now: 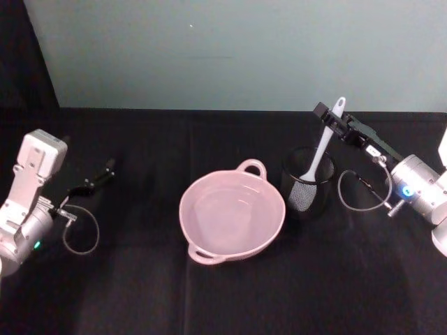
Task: Use the one hand to pick up the spoon and stir the clear water in the bowl.
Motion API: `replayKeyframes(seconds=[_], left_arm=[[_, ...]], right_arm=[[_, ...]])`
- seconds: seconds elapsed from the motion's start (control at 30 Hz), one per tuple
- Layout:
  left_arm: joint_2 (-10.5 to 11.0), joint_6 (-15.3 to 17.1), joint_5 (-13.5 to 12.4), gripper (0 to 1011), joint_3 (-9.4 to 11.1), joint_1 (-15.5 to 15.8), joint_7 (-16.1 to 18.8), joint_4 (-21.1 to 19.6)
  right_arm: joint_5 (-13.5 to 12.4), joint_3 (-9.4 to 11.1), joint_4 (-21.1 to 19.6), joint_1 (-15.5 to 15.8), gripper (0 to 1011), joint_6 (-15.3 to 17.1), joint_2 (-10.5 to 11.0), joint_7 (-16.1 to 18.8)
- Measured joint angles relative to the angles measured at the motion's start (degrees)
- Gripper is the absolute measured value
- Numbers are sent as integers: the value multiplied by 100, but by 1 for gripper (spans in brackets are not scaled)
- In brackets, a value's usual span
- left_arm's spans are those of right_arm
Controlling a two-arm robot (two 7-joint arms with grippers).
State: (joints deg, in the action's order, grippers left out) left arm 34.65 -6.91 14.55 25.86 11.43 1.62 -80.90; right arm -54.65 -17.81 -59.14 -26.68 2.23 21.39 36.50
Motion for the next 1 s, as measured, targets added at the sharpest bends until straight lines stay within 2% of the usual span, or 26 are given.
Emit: replayKeyframes(seconds=[0.1,0.17,0.2,0.3,0.33,0.4,0.43,0.57,0.6,0.63,0.7,0.87,0.9,1.0], left_arm=[[0,0,0,1011,0,0,0,0],[-1,0,0,1011,0,0,0,0],[0,0,-1,1011,0,0,0,0],[0,0,-1,1011,0,0,0,0],[0,0,0,1011,0,0,0,0],[0,0,0,1011,0,0,0,0],[0,0,-1,1011,0,0,0,0],[0,0,0,1011,0,0,0,0],[0,0,0,1011,0,0,0,0],[0,0,0,1011,0,0,0,0],[0,0,0,1011,0,0,0,0],[0,0,0,1011,0,0,0,0],[0,0,0,1011,0,0,0,0],[0,0,-1,1011,0,0,0,0]], right_arm=[[23,-10,-2,0,821,-23,4,-3],[163,-60,-2,-5,860,-135,33,-15],[233,-87,-1,-9,911,-200,48,-23],[672,-187,21,-23,985,-597,102,-153],[745,-200,21,-22,998,-656,110,-183],[963,-234,13,-16,1002,-829,135,-293],[1193,-269,0,-6,1002,-1005,159,-420],[1698,-333,-51,33,1002,-1378,212,-742],[1924,-356,-81,55,1002,-1527,236,-880],[1924,-356,-81,55,1002,-1527,236,-880],[2270,-373,-193,128,1002,-1764,300,-1134],[2718,-342,-617,386,1002,-1947,488,-1500],[2848,-304,-808,518,1002,-1968,574,-1634],[3002,-221,-1105,731,1002,-1973,713,-1834]])
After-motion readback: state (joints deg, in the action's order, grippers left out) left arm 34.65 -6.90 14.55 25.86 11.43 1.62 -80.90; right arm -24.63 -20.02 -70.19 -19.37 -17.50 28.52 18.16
